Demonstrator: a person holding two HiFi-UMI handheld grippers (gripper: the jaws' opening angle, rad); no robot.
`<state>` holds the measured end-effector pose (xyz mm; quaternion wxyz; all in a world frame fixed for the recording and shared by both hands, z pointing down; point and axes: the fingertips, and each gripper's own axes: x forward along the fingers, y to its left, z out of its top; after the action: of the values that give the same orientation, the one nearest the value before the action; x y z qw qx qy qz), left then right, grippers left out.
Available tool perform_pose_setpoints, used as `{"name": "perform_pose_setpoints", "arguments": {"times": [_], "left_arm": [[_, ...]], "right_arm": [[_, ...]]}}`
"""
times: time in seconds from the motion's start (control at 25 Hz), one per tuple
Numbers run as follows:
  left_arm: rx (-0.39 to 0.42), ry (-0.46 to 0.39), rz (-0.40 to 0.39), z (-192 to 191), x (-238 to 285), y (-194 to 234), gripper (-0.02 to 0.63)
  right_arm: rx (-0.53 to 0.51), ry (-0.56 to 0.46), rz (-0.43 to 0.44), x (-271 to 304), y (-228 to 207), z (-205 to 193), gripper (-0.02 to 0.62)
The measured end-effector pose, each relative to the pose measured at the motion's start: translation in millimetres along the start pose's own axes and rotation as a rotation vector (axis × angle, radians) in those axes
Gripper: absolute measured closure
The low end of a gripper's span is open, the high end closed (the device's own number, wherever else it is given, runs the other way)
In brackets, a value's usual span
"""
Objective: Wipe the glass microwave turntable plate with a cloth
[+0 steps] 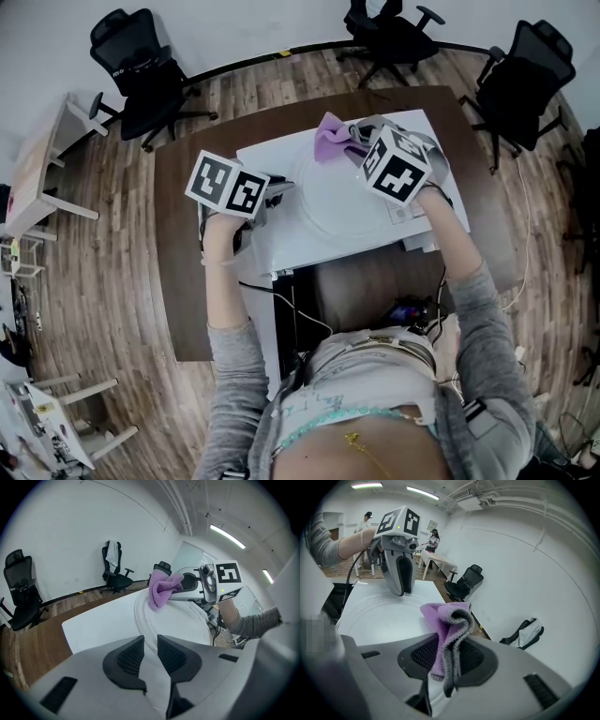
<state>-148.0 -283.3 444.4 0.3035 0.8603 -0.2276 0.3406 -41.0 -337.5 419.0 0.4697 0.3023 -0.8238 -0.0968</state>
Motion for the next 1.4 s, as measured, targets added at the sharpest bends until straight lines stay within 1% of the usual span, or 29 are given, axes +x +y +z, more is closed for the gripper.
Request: {"name": "perform_pose_setpoints", "arguments": {"times": [0.36, 0.56, 0.88, 1.24, 1.4], "left_arm": [[-0.002, -0.001, 0.000, 0, 0, 1, 0.508], [-0.006, -0.001, -0.003, 1, 0, 2, 0.508], [-0.011, 0.000, -0.002, 1, -1, 2, 0.508], [-0.013, -0.002, -0.005, 1, 1, 4, 0.508], [-0.014, -0.003, -0.005, 1, 0, 4, 0.508]], "right_arm": [[0.054, 0.051, -0.037, -19, -13, -38, 0.483], [0.070, 0.070, -0.049, -31, -13, -51, 0.483], [0.091, 0.086, -0.058, -49, -3, -67, 0.483], [0.083, 0.110, -0.051, -67, 19, -78, 0.483], [0.061, 0.114, -0.041, -74, 33, -77, 0.483]]}}
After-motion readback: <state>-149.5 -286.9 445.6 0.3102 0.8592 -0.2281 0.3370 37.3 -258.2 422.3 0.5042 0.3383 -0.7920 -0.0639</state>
